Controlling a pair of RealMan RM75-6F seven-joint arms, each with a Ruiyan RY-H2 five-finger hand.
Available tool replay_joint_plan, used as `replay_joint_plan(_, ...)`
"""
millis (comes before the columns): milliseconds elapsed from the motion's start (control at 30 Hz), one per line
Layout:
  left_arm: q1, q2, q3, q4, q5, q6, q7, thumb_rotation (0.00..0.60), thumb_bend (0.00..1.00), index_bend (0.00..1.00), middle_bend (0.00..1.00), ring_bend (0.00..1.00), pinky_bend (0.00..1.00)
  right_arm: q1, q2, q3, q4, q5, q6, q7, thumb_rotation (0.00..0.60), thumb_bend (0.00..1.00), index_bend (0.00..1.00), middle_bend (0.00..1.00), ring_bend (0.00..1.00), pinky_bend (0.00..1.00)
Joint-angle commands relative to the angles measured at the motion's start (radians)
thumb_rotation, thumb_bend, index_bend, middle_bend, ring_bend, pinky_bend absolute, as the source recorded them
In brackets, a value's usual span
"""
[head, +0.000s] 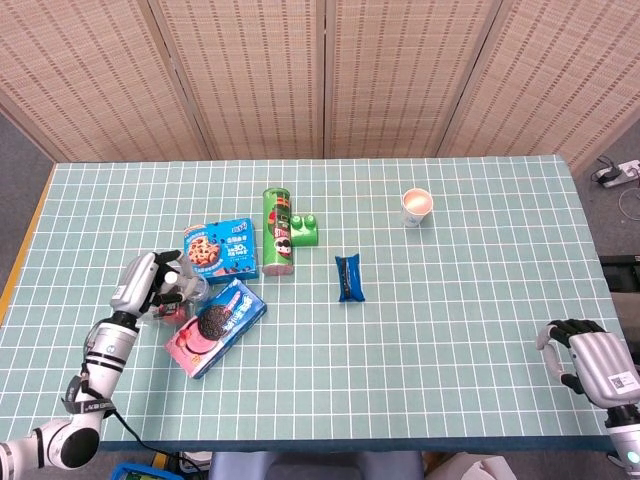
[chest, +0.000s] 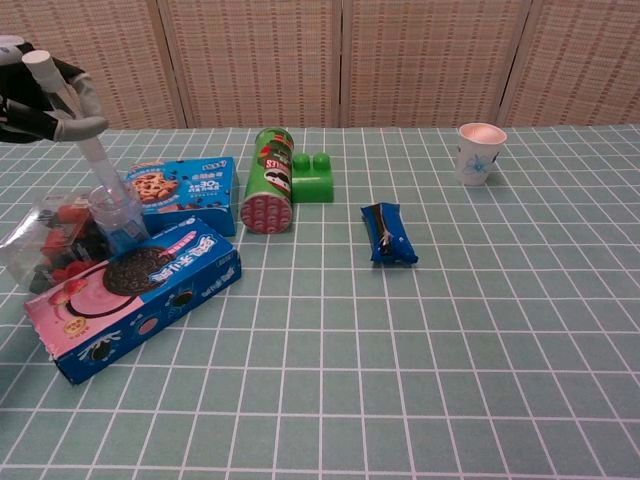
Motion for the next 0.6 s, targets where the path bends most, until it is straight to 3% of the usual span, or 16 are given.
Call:
replay_joint_plan(33, 0.011, 0.031, -0.011, -0.040, 0.001, 0.025, 0.019, 0.600, 0.41, 0.75, 1.00, 1.00, 1.00, 0.000, 0.000, 0.000, 0.000, -0.001, -0.001, -0.001, 0.600, 0.37, 0.52, 0.46, 0.37, 0.36)
replay_joint_plan(600, 0.060, 0.239, -0.037, -0.250, -0.034, 0.059, 0.037, 0.600, 0.41, 0.76, 1.00, 1.00, 1.00, 0.002, -0.005, -0.001, -0.001, -0.002, -0.003, -0.006, 0.600, 0.37, 0.52, 0.46, 0.37, 0.36)
